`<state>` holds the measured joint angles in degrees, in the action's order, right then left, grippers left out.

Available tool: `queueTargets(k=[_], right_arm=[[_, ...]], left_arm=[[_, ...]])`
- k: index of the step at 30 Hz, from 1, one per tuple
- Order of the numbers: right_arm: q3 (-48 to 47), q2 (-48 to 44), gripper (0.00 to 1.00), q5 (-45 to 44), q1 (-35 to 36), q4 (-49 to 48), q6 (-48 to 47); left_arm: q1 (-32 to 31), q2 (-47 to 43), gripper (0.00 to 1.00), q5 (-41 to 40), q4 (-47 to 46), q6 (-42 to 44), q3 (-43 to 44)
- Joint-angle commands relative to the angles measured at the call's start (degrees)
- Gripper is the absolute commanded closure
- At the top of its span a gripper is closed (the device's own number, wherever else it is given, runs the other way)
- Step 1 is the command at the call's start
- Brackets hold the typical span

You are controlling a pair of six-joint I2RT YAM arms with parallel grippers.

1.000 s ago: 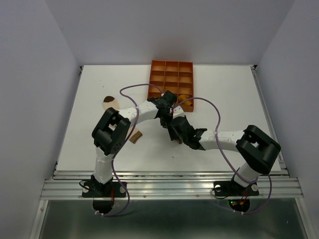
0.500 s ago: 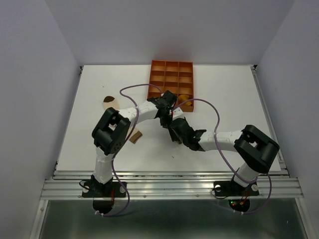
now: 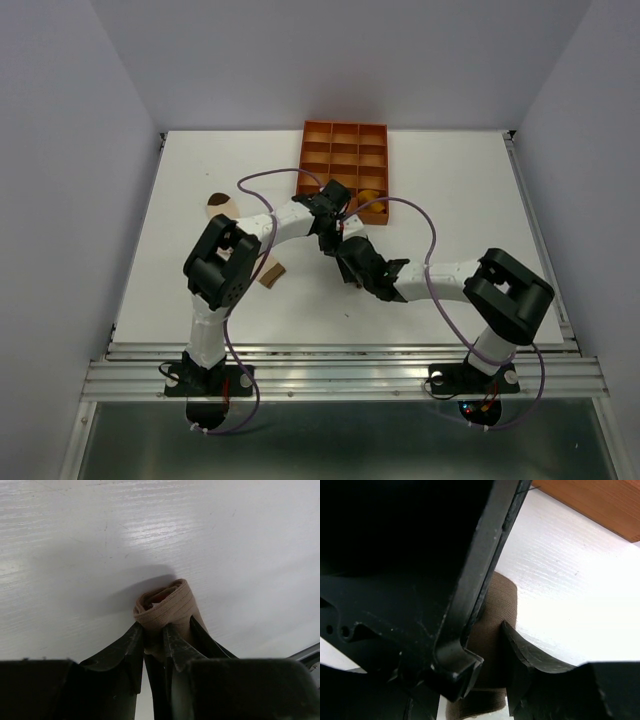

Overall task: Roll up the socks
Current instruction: Pick up the sock at the center of the board.

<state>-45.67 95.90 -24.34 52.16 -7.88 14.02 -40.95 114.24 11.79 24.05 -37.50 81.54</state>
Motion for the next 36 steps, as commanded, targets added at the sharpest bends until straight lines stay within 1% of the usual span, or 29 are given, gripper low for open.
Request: queueTargets(k=[1, 2, 4, 5, 7, 10, 18, 20, 23, 25, 27, 31, 36], right_arm=[[-0.64, 4.91, 0.73, 3.68, 0.84, 7.79, -0.93], [-0.74, 5.09, 0.83, 3.86, 0.84, 7.70, -0.84], [-0.74, 5.00, 0.98, 3.69, 0.84, 9.62, -0.05], [-0.56, 4.74, 0.99, 3.42, 0.84, 9.72, 0.13], [-0.21, 3.25, 0.99, 3.42, 0.84, 10.16, 1.09], [1.02, 1.32, 0.99, 3.60, 0.84, 11.30, 2.76], [2.95, -1.33, 0.99, 5.44, 0.84, 10.78, 5.75], [3.22, -1.41, 0.99, 3.95, 0.84, 10.60, 7.24], [2.96, -1.85, 0.99, 1.94, 0.84, 10.52, 8.21], [3.39, -3.52, 0.99, 0.70, 0.84, 9.99, 9.62], [4.27, -6.32, 0.99, -1.06, 0.84, 8.59, 11.54], [5.07, -8.71, 0.99, 1.04, 0.84, 6.91, 13.05], [5.33, -8.89, 0.99, 0.87, 0.84, 6.21, 13.49]], left_arm=[[-1.50, -0.33, 0.79, -0.63, 4.07, 2.08, -0.33], [-1.42, -0.42, 0.79, -0.72, 3.98, 2.08, -0.33], [-1.15, -0.77, 0.76, -0.37, 3.81, 1.99, -0.24], [-1.15, -1.03, 0.74, -0.11, 3.63, 1.99, -0.33], [-0.36, -1.38, 0.69, 1.03, 3.11, 1.81, -0.24], [0.96, -3.13, 0.55, 2.36, 0.83, 1.37, -1.03], [1.57, -3.93, 0.55, 0.87, 1.08, 1.20, -2.08], [1.57, -4.28, 0.55, -0.01, 1.17, 1.02, -2.87], [2.45, -5.42, 0.55, 0.77, -0.58, 0.76, -3.49], [3.07, -6.13, 0.52, 0.87, -1.63, 0.06, -3.32], [4.12, -7.18, 0.52, 0.51, -2.08, -0.56, -2.70], [5.35, -8.24, 0.51, 0.60, -3.22, -1.18, -1.38], [6.41, -8.33, 0.52, -1.15, -1.73, -1.88, 0.37]])
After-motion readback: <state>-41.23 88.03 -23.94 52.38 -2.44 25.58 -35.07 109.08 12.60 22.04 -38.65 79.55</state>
